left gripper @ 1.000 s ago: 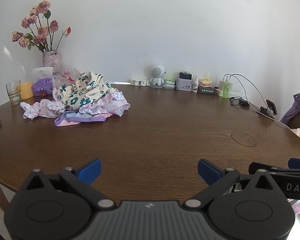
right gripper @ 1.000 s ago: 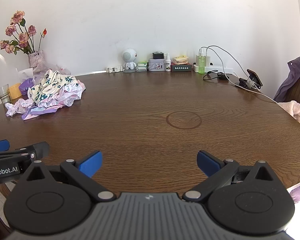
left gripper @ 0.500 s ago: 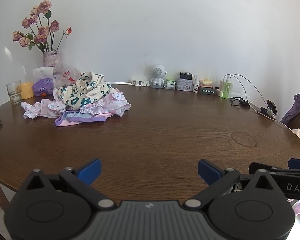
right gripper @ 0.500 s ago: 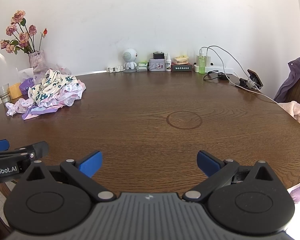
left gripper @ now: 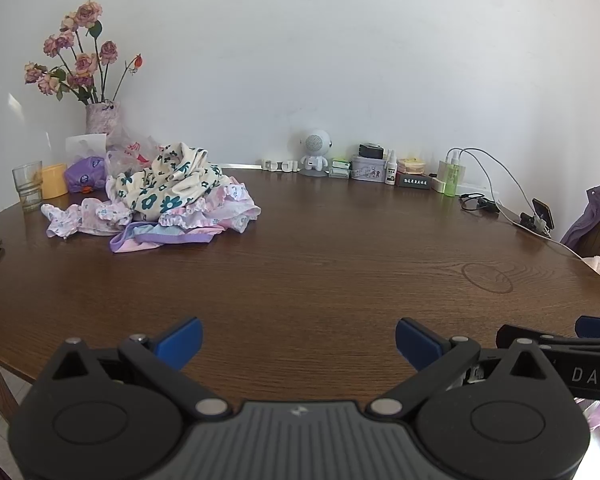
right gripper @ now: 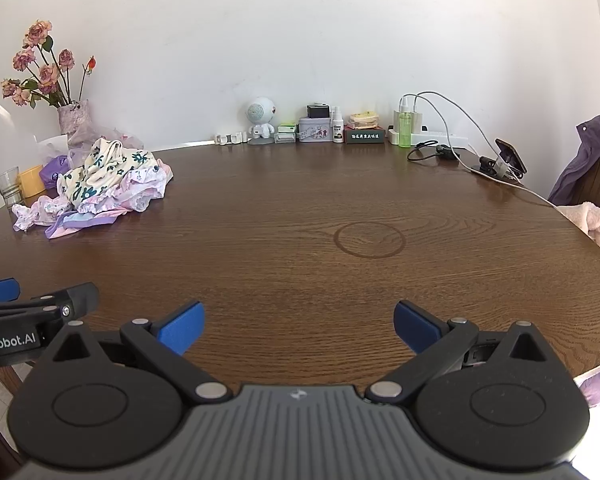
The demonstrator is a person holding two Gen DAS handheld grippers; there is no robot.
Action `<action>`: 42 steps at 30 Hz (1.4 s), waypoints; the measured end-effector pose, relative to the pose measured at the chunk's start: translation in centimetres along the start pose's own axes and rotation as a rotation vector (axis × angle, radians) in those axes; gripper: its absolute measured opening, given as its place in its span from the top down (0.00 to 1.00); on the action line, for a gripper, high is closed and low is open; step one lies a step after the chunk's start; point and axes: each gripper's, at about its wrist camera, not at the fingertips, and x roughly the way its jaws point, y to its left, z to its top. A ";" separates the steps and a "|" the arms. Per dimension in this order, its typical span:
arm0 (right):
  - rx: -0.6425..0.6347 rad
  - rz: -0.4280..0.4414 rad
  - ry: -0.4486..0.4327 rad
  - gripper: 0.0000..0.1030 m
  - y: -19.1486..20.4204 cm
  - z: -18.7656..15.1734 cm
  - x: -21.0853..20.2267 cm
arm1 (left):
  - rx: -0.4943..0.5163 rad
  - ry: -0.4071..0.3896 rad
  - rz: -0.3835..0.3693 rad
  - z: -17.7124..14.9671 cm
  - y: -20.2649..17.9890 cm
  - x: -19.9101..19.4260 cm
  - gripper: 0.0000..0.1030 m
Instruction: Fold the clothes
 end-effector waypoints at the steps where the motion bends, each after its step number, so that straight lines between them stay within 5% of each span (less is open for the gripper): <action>1: 0.000 0.000 0.001 0.00 0.0 0.0 0.0 | 0.001 0.001 0.000 0.0 0.0 0.0 0.00; 23: -0.039 0.045 0.016 0.00 0.9 1.1 1.5 | -0.014 -0.004 0.044 0.7 1.0 0.9 0.00; 42: -0.297 0.364 -0.003 0.01 11.7 14.6 12.1 | -0.026 -0.060 0.272 10.6 11.8 5.9 0.00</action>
